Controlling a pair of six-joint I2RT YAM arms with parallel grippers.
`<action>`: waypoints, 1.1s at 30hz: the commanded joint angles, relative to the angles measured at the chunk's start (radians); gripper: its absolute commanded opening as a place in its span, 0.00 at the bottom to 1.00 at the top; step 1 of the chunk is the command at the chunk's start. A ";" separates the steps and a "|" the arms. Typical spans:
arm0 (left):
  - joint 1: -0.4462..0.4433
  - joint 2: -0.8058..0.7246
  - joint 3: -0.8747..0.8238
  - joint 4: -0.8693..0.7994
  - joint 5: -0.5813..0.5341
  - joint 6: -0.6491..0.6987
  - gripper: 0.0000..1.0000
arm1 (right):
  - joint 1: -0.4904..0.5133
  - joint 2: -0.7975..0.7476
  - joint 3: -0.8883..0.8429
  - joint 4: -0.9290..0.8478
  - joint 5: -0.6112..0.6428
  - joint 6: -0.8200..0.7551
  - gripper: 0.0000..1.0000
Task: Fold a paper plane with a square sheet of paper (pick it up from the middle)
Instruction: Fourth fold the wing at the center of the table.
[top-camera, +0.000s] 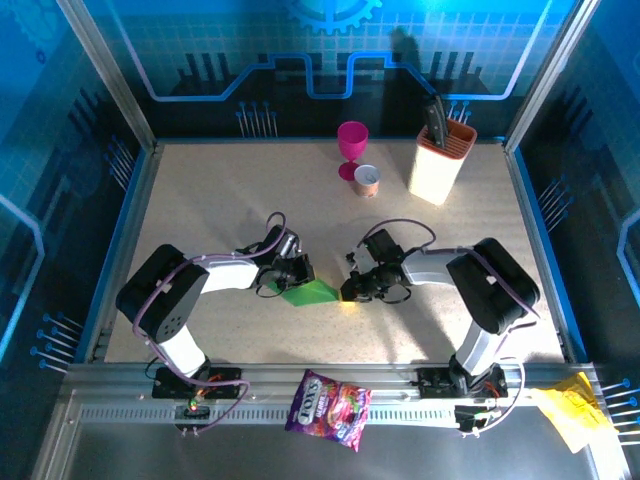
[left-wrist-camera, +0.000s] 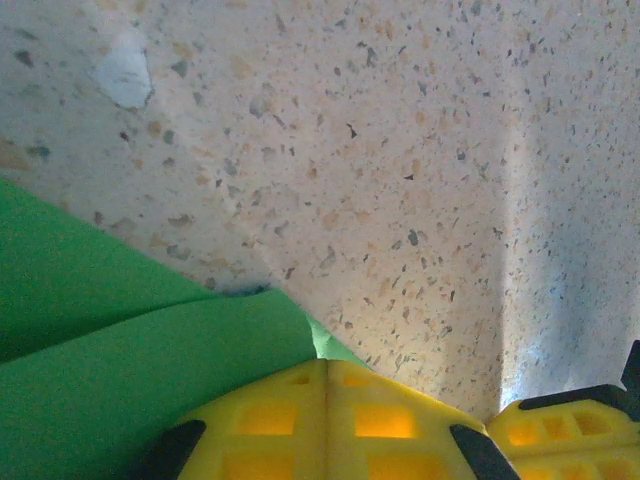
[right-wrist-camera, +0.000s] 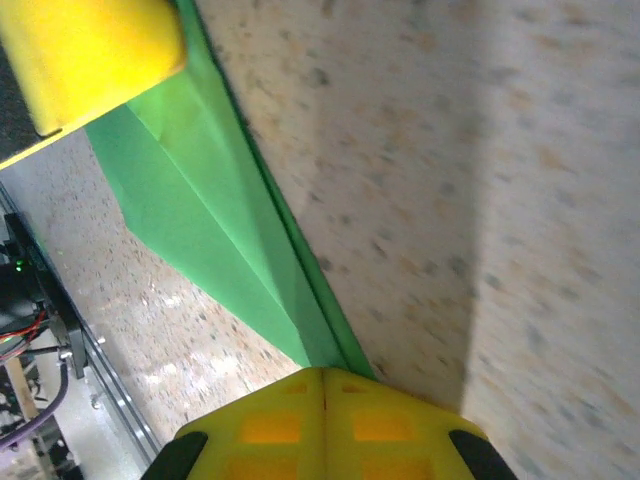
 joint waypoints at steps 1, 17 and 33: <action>0.018 0.032 -0.052 -0.136 -0.098 0.022 0.00 | -0.042 -0.039 -0.043 -0.172 0.052 -0.018 0.00; 0.018 0.031 -0.053 -0.128 -0.092 0.013 0.00 | 0.118 0.065 0.271 -0.183 0.079 0.085 0.00; 0.041 0.000 -0.080 -0.108 -0.104 -0.013 0.00 | 0.103 0.222 0.198 -0.193 0.163 0.131 0.00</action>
